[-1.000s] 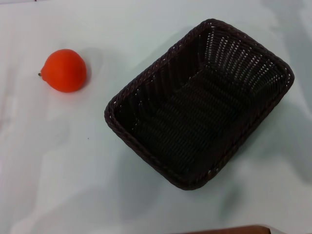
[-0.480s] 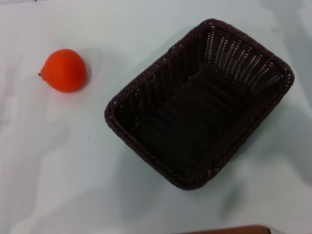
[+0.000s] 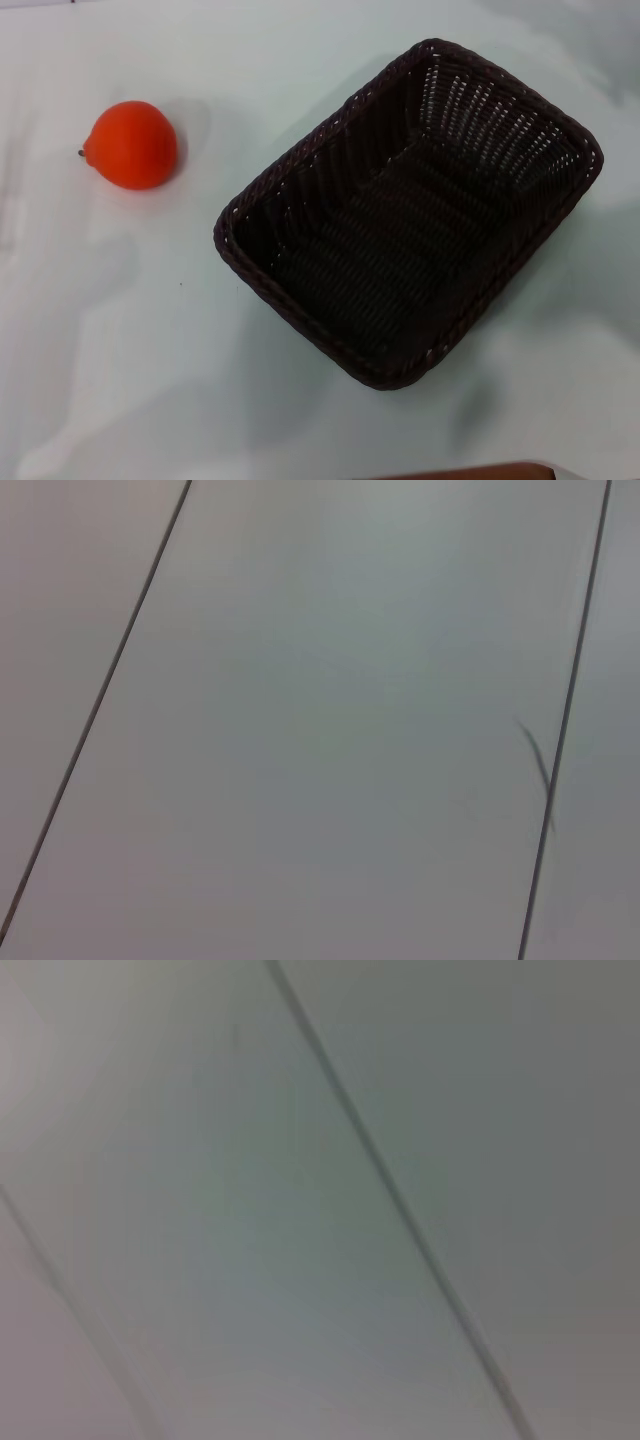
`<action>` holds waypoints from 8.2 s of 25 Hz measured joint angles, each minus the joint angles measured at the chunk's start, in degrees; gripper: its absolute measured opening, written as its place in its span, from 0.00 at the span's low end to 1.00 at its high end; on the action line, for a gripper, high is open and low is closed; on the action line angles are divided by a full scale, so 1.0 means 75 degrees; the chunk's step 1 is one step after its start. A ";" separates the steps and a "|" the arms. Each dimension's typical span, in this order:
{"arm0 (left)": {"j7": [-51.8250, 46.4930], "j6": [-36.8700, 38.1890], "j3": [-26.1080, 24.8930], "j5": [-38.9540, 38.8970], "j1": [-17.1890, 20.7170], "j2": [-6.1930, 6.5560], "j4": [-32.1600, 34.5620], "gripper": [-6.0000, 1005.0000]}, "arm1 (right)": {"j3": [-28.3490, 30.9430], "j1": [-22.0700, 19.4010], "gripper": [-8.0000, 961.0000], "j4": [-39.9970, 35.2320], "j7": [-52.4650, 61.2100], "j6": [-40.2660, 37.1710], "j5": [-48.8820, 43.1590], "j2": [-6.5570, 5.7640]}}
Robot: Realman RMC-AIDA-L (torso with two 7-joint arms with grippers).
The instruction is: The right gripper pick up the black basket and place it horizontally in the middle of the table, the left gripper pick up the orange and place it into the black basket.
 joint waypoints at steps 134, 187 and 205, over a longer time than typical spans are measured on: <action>-0.2905 0.5110 0.6070 0.0183 -0.1153 0.0036 -0.2611 0.84 | 0.0011 -0.0436 0.72 0.1277 0.2214 0.0411 -0.0437 -0.0195; -0.2477 0.0866 0.6203 0.0181 -0.1473 -0.0060 -0.2286 0.22 | 0.0041 -0.0157 0.72 0.1689 0.1543 0.0304 0.0210 -0.0108; -0.1697 0.1014 0.7077 -0.0415 -0.1820 -0.0067 -0.1539 0.58 | 0.0105 -0.0372 0.72 0.2507 -0.0376 0.0332 0.1252 0.0083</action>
